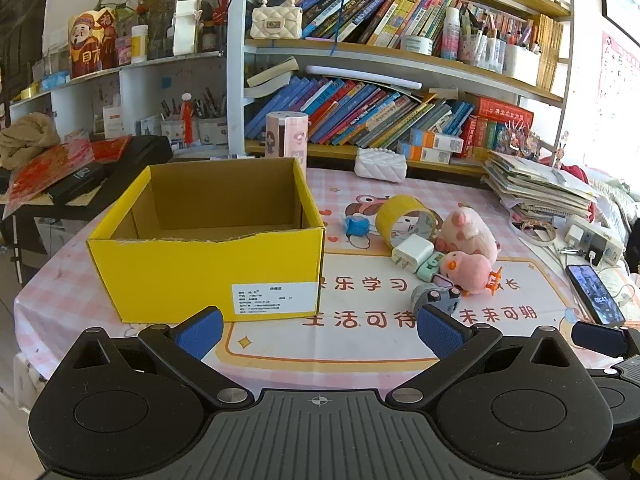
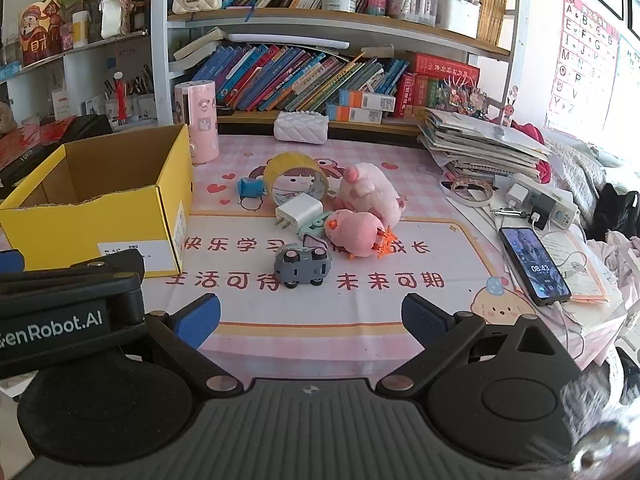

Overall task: Organize objects
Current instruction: 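Grasp the grey toy truck with the left gripper while the right gripper grasps the pink chick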

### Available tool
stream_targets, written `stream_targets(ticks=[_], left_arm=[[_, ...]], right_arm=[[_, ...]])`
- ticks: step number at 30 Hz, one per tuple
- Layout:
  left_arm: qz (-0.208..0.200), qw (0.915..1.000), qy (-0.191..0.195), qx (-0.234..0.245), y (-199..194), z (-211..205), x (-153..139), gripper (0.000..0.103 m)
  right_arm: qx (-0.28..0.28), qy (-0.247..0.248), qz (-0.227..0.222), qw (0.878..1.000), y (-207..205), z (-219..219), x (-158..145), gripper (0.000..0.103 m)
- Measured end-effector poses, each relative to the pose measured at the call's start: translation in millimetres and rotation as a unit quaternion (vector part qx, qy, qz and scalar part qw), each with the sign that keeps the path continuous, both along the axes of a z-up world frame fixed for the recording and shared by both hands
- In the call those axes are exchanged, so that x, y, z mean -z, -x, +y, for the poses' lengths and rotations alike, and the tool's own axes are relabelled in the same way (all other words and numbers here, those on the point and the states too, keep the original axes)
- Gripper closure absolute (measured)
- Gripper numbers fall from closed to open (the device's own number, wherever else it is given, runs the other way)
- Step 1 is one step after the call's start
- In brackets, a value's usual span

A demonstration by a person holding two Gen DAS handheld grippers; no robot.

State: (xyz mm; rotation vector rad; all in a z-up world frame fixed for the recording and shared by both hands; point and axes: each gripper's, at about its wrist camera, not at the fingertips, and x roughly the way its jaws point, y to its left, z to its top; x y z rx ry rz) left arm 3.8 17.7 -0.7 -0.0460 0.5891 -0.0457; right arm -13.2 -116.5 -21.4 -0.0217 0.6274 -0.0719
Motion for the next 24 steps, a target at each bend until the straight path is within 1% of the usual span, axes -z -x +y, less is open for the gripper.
stream_targets(ticks=[6,14,16,18,21,24], left_arm=[[0.01,0.9998,0.016,-0.004,-9,-3,3,0.0],[0.014,0.9995,0.023,-0.014,-24,-13,5,0.0],[0.011,0.9995,0.019,-0.023,-27,-16,6,0.0],[0.005,0.9994,0.012,-0.033,-30,-18,6,0.0],[-0.002,0.9987,0.003,-0.052,-34,-23,8,0.0],[0.005,0.9977,-0.001,-0.068,-43,-28,14,0.0]], right_arm=[[-0.012,-0.007,0.004,1.0,-8,-10,2,0.004],[-0.028,-0.009,0.012,0.999,-31,-25,3,0.004],[-0.029,-0.013,0.019,0.999,-39,-31,4,0.003],[-0.021,-0.016,0.028,0.999,-47,-38,7,0.0],[-0.004,-0.023,0.038,0.999,-61,-54,10,0.0],[0.006,-0.026,0.044,0.999,-75,-72,14,0.0]])
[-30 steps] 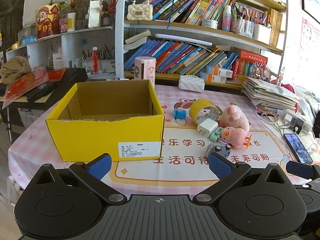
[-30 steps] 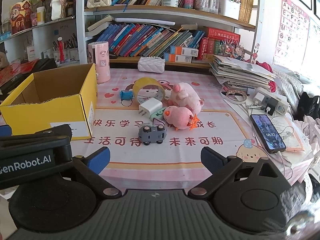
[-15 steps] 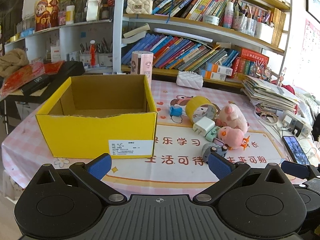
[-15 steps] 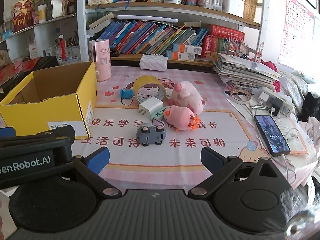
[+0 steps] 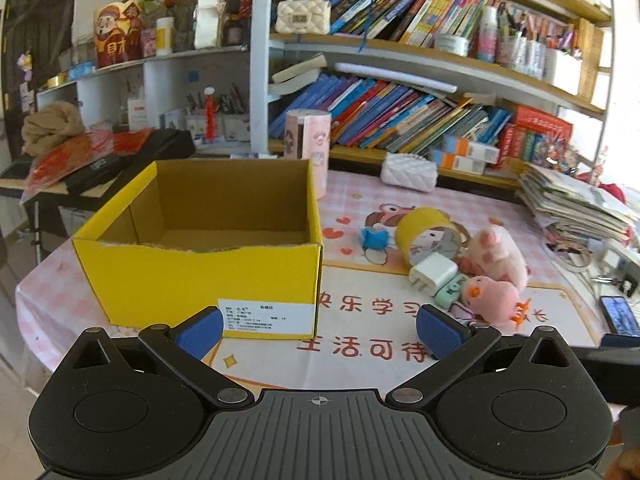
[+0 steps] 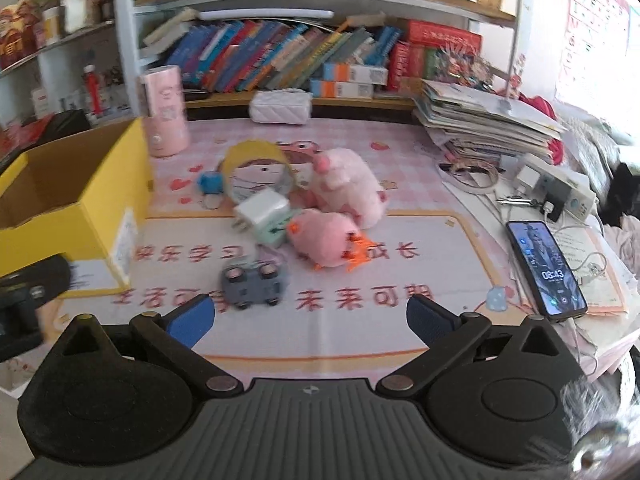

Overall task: Organize objects
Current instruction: 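Grasp the grey toy truck with the left gripper while the right gripper grasps the pink chick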

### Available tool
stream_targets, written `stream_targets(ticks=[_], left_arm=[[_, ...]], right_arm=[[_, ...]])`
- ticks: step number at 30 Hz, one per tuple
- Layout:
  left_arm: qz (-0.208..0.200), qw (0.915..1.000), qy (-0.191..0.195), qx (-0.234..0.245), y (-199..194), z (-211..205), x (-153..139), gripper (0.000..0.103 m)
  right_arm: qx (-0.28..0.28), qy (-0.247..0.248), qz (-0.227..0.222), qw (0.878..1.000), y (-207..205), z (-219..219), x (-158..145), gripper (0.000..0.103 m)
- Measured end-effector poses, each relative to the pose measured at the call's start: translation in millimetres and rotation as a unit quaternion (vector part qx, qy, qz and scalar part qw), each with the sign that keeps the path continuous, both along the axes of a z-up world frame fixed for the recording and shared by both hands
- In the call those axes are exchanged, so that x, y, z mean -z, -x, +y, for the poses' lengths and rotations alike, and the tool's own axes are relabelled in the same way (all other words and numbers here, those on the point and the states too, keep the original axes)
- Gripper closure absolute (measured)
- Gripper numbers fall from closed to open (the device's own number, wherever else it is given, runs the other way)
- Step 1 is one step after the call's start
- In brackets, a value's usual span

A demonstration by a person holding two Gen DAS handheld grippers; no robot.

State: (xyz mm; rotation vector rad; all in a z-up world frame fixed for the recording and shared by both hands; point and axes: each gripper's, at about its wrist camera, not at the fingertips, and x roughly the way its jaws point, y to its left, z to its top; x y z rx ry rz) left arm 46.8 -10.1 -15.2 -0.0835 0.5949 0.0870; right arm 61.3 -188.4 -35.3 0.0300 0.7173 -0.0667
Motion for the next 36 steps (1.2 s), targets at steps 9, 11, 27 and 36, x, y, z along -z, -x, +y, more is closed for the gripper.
stream_targets(ticks=[9,11,27,36], left_arm=[[0.039,0.9985,0.035,-0.016,-26,-18,19,0.0],[0.044,0.9981,0.043,-0.006,-32,-27,23,0.0],[0.128,0.9893,0.027,0.065,-104,-109,80,0.019],[0.136,0.9894,0.031,0.041,-116,-105,85,0.041]], right_arm=[[-0.038,-0.031,0.019,0.999,-42,-38,14,0.015],[-0.044,-0.038,0.019,0.998,-51,-45,16,0.02],[-0.102,-0.049,0.006,0.994,-100,-82,20,0.018],[-0.139,-0.049,0.032,0.989,-120,-88,29,0.016]])
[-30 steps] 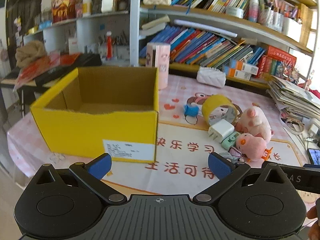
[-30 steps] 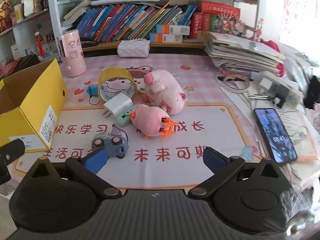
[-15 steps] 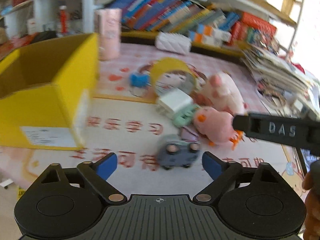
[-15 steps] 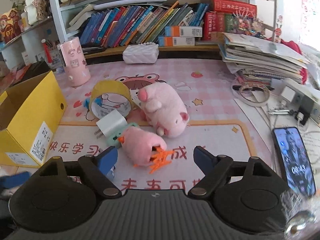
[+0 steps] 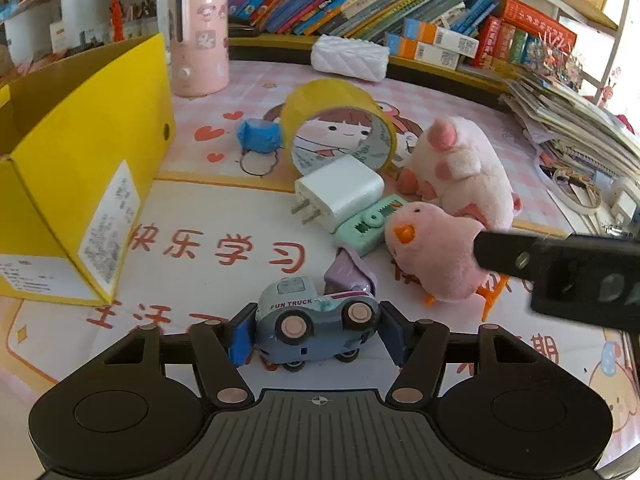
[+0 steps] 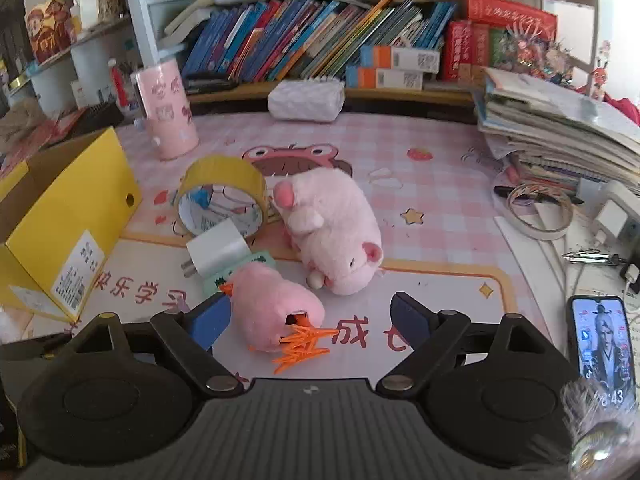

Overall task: Organize objects
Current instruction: 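Grasp the grey toy truck with the left gripper while the right gripper grasps the pink chick, then carry the truck and the chick toward the yellow box with both grippers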

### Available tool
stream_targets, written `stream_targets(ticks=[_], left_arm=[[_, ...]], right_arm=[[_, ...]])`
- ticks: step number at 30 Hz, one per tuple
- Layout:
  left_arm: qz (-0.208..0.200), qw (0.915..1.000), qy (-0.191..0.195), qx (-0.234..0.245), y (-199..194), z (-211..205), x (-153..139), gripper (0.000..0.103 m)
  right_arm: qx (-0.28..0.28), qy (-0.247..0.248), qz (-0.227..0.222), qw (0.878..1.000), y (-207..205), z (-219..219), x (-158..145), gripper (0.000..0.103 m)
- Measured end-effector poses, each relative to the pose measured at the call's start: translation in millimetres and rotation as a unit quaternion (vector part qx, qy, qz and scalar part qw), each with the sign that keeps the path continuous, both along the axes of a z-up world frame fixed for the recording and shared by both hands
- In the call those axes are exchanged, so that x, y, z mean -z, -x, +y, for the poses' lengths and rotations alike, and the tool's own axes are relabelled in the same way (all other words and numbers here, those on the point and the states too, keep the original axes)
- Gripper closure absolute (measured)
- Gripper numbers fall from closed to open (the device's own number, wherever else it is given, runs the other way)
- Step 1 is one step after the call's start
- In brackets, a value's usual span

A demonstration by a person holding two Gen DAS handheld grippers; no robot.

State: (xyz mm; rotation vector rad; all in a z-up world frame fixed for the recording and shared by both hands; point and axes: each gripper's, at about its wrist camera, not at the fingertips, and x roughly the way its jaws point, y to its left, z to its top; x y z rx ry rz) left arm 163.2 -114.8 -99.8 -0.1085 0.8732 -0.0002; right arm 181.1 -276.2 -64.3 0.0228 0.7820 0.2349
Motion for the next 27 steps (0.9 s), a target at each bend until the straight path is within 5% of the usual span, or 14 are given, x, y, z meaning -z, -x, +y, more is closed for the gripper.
stream_targets(ticks=[12,16,18,27], left_arm=[[0.001,0.9964,0.023,-0.082,38,53,-24,0.041],[-0.009,0.9949,0.031,-0.095,48,62,-31,0.041],[-0.015,0.995,0.03,-0.094,53,62,-35,0.041],[-0.049,0.9924,0.053,-0.1,75,76,-53,0.041]], right_arm=[[-0.083,0.074,0.041,0.993,-33,40,30,0.021],[-0.106,0.098,0.06,0.988,-36,48,44,0.036],[-0.106,0.091,0.052,0.989,-35,49,45,0.048],[-0.073,0.028,0.084,0.993,-1,51,21,0.049]])
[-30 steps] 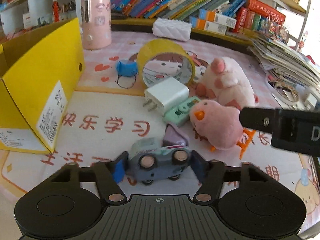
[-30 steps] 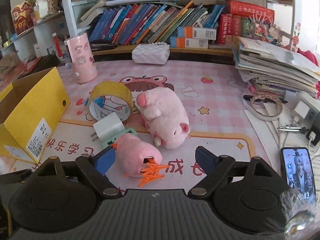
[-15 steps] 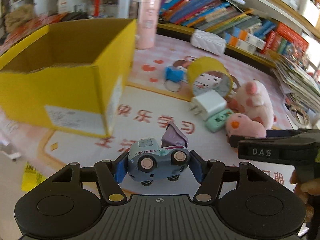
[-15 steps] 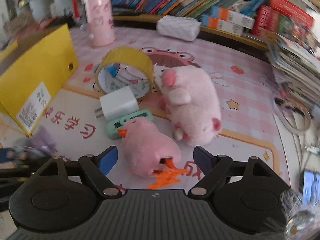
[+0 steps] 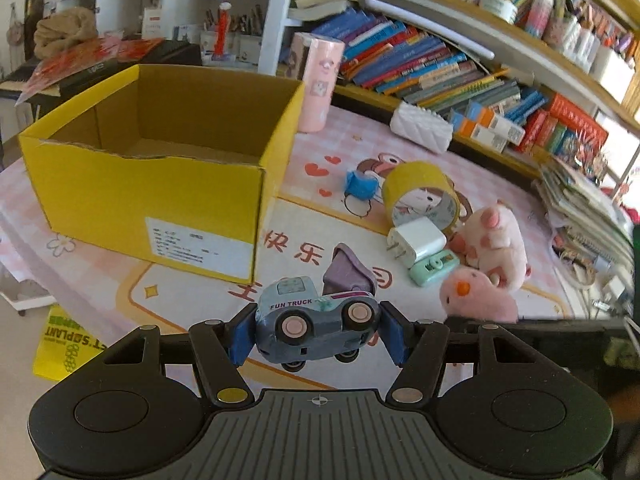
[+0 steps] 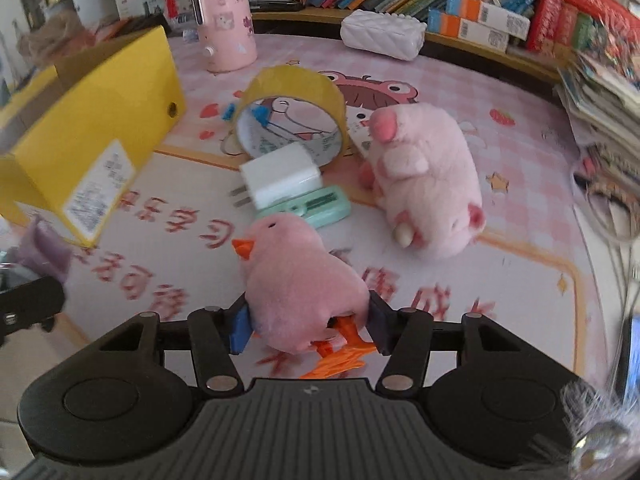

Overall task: Organize objects
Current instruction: 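Carry the truck and the chick toward the yellow box with both grippers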

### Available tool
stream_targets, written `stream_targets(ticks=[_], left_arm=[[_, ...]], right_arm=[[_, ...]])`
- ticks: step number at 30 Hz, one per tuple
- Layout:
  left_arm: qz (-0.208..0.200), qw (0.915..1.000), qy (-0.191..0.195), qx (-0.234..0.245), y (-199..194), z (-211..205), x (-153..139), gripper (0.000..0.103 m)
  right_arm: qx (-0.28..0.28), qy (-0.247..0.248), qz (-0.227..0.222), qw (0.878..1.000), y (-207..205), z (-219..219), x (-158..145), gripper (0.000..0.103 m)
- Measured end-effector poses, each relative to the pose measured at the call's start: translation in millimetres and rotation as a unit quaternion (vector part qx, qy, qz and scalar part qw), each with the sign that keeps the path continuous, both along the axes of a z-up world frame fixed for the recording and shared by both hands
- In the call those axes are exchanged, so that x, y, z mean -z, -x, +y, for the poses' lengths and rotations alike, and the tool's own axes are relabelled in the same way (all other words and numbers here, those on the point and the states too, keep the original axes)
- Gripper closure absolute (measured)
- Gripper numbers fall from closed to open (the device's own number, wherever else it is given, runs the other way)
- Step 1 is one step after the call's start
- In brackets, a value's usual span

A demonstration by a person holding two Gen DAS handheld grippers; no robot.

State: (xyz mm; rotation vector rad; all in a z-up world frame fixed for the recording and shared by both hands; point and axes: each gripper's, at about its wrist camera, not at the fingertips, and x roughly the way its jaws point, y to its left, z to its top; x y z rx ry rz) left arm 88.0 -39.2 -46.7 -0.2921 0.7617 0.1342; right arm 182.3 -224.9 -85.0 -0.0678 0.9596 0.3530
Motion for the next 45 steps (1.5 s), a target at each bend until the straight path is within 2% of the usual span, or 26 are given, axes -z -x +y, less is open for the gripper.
stream_targets(ticks=[7,12,17,21,26,34,45], left_arm=[[-0.027,0.9996,0.003,-0.002,26,28,-18,0.041],[-0.045,0.9988,-0.006,-0.015,52,68,-32,0.041],[-0.045,0.9985,-0.012,-0.03,85,110,-36,0.041],[-0.03,0.999,-0.009,-0.032,110,137,-28,0.041],[-0.018,0.9994,-0.011,-0.028,138,166,-21,0.041],[-0.022,0.9994,-0.026,-0.004,164,187,-22,0.041],[-0.041,0.9987,-0.027,0.014,177,195,-28,0.041]], right_arm=[[0.051,-0.024,0.013,0.998,39,17,-25,0.049],[0.077,-0.049,0.018,0.996,64,44,-39,0.049],[0.062,-0.034,-0.026,0.997,102,95,-55,0.049],[0.037,-0.012,-0.052,0.998,141,135,-55,0.049],[0.019,-0.017,-0.034,0.999,177,168,-45,0.049],[0.031,-0.023,-0.029,0.999,214,197,-39,0.049],[0.028,-0.014,-0.043,0.999,231,213,-48,0.049]])
